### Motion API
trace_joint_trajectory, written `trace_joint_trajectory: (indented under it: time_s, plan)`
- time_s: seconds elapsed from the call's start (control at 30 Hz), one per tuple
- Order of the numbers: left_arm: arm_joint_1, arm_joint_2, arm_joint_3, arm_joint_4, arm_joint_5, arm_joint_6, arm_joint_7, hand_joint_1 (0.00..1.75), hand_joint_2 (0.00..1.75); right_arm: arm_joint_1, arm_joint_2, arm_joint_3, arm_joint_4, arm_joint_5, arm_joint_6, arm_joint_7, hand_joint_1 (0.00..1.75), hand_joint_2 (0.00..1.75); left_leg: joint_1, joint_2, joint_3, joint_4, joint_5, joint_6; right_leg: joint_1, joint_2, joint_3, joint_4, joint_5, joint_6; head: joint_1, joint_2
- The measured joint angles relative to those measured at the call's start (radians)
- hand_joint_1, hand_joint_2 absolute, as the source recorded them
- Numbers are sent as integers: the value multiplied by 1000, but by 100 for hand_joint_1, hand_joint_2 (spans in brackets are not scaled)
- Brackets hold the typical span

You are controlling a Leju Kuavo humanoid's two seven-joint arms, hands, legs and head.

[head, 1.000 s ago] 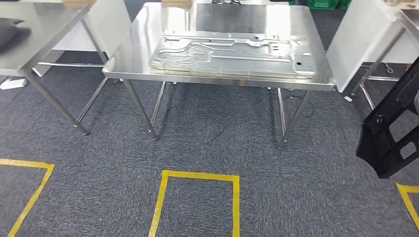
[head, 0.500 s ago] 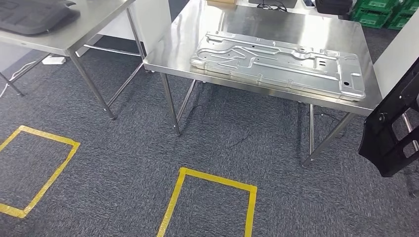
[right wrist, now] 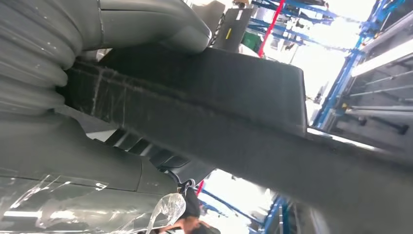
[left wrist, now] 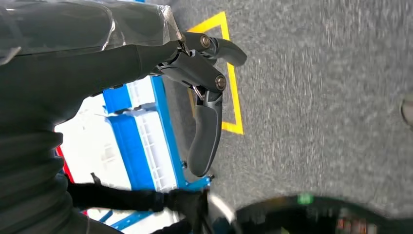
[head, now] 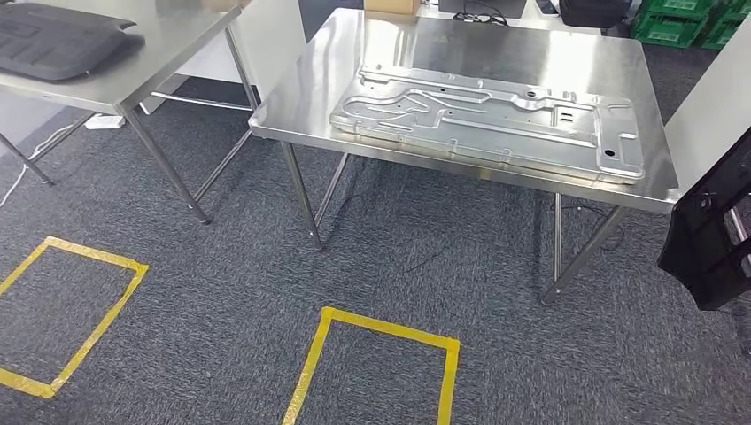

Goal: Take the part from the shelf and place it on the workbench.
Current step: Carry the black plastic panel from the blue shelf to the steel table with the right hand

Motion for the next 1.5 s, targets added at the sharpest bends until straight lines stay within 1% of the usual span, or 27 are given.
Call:
trace_joint_trajectory:
  time_s: [0.07,0.13,0.2,0.23,0.3,0.33,0.4,0.43,0.5,0.57,0.6,0.67,0.73,0.77,0.83,0.9,0.93,1.0,1.07,1.1,1.13,1.2,1.23,1.27,1.33,1.43,1.5]
  plan:
    - [3,-2,0,0,-1,0,-4,0,175,2,0,3,0,2,0,2,175,175,21,0,3,7,-11,-25,-19,-1,-7,6,15,20,0,0]
    - [4,1,0,3,-2,0,-10,0,175,4,1,4,0,7,-1,3,175,175,44,-1,9,22,-30,-58,-45,2,67,-130,85,49,1,0]
    - [4,8,0,7,-2,-1,-16,0,175,6,3,5,1,14,-2,2,175,175,60,0,13,27,-50,-85,-60,-2,133,-251,89,67,4,0]
    - [3,10,0,9,-2,-3,-19,0,175,7,4,6,2,17,-3,2,175,175,65,-2,20,18,-49,-100,-58,-4,146,-280,69,64,7,0]
    - [2,8,0,10,-2,-7,-24,0,175,1,0,7,1,26,-2,1,175,175,72,-2,37,-6,-27,-126,-40,-7,162,-304,35,30,11,0]
    - [2,6,0,11,-2,-8,-26,0,175,-3,-3,6,0,29,-2,0,175,175,73,5,46,-5,-20,-133,-40,-3,182,-324,51,9,12,0]
    - [1,6,-1,11,-1,-12,-29,0,175,-12,-8,5,0,35,-1,-1,175,175,65,26,20,70,-51,-122,-45,-7,236,-356,85,-23,10,0]
    - [0,6,-1,12,0,-13,-30,0,175,-13,-7,5,1,37,1,0,175,175,61,35,-19,145,-77,-113,-49,-12,259,-365,96,-31,10,0]
    - [-4,6,0,12,3,-14,-30,0,175,-15,-5,9,2,39,5,4,175,175,51,39,-126,301,-131,-107,-49,-18,293,-370,83,-29,10,0]
    - [-7,7,0,13,4,-14,-29,0,175,-14,-4,13,2,40,8,7,175,175,48,41,-190,330,-151,-104,-55,-22,322,-373,58,-14,11,0]
    - [-7,7,0,13,5,-14,-28,0,175,-15,-4,15,2,40,8,8,175,175,48,45,-192,285,-134,-102,-61,-23,339,-373,43,-4,11,0]
    - [-3,5,0,13,6,-14,-25,0,175,-15,-4,17,2,40,8,9,175,175,53,67,-178,162,-21,-108,-71,-24,372,-373,11,22,11,0]
    - [-3,4,0,13,5,-15,-20,0,175,-17,-4,19,1,40,9,9,175,175,49,90,-183,107,68,-108,-72,-24,386,-384,-5,42,12,0]
    - [-4,3,0,13,6,-16,-19,0,175,-18,-7,19,1,40,10,10,175,175,45,95,-189,111,76,-101,-74,-23,390,-391,-5,49,14,0]
    - [-5,2,0,14,6,-17,-15,0,175,-21,-9,19,0,41,11,11,175,175,34,86,-180,123,48,-75,-84,-22,387,-375,10,62,18,0]
    - [-1,1,0,15,6,-18,-14,0,175,-18,-9,19,1,43,11,12,175,175,25,74,-156,122,26,-52,-87,-21,329,-246,9,62,19,0]
    - [2,-1,0,15,6,-17,-14,0,175,-15,-9,19,1,44,10,13,175,175,24,68,-143,119,19,-43,-80,-20,276,-151,-14,54,19,0]
    - [8,-3,0,15,7,-18,-14,0,175,-10,-9,20,2,45,10,16,175,175,14,53,-116,114,2,-30,-56,-20,163,6,-103,29,19,0]
    - [14,-5,0,15,9,-19,-14,0,175,-8,-9,20,2,47,9,17,175,175,2,36,-87,111,-17,-22,-29,-20,86,43,-171,-1,19,0]
    - [15,-7,0,15,9,-20,-14,0,175,-7,-9,20,2,48,9,17,175,175,-5,30,-73,110,-26,-20,-17,-20,65,15,-161,-17,19,0]
    - [16,-9,0,15,9,-20,-14,0,175,-7,-9,20,2,49,8,17,175,175,-10,24,-60,110,-36,-19,-4,-20,54,-35,-113,-34,19,0]
    - [17,-13,0,15,10,-21,-14,0,175,-7,-9,20,1,49,8,17,175,175,-23,15,-39,114,-55,-21,18,-17,43,-149,27,-61,19,0]
    - [17,-14,0,15,12,-21,-14,0,175,-7,-10,20,1,49,8,17,175,175,-30,11,-32,117,-66,-22,24,-14,43,-189,85,-66,18,0]
    - [18,-14,0,15,13,-22,-14,0,175,-7,-10,20,1,49,8,17,175,175,-37,7,-26,123,-77,-24,24,-11,44,-209,118,-65,18,0]
    - [18,-12,0,15,15,-24,-14,0,175,-6,-8,20,1,50,7,18,175,175,-45,6,-16,132,-94,-24,14,-7,55,-215,144,-50,17,0]
    - [13,-9,0,15,15,-26,-13,0,175,-5,-5,21,1,50,7,18,175,175,-49,8,-12,132,-91,-11,7,-2,57,-213,151,-33,17,0]
    - [12,-9,0,15,15,-26,-13,0,175,-5,-5,21,1,50,7,18,175,175,-49,8,-13,131,-89,-5,7,3,53,-213,149,-35,17,0]
